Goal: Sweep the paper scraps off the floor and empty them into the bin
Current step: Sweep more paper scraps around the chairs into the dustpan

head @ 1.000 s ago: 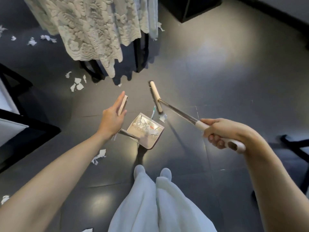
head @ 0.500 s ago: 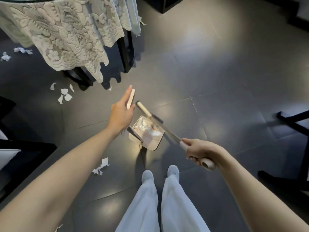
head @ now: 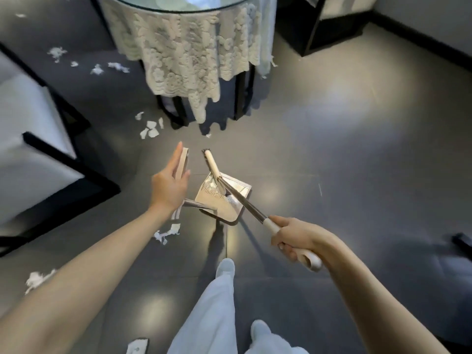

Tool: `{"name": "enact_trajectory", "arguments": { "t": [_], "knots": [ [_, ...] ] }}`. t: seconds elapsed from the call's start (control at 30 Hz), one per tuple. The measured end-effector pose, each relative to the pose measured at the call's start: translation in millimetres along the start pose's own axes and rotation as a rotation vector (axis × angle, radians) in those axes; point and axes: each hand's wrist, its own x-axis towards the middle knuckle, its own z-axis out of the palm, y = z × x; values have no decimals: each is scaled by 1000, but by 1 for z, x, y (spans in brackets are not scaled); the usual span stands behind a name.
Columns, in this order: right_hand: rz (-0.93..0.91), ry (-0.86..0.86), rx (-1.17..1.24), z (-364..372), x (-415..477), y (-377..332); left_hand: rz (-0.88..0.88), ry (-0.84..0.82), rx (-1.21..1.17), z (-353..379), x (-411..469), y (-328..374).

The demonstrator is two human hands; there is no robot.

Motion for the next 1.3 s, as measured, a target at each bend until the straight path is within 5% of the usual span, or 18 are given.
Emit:
{"name": "enact_trajectory", "arguments": {
  "t": [0.37, 0.77, 1.03, 1.3],
  "knots": [
    [-148, -312, -240, 173, -76, 10, -214, 629, -13, -192, -248, -48],
    [-264, -727, -722, 573, -128, -57, -500, 1100, 127, -500, -524, -175],
    [-325, -836, -703, 851, -159, -144, -499, 1082, 229, -740, -556, -273],
    [-401, -873, -670, 1053, -106, -301, -410, 1210, 273, -957, -476, -392]
  ]
}}
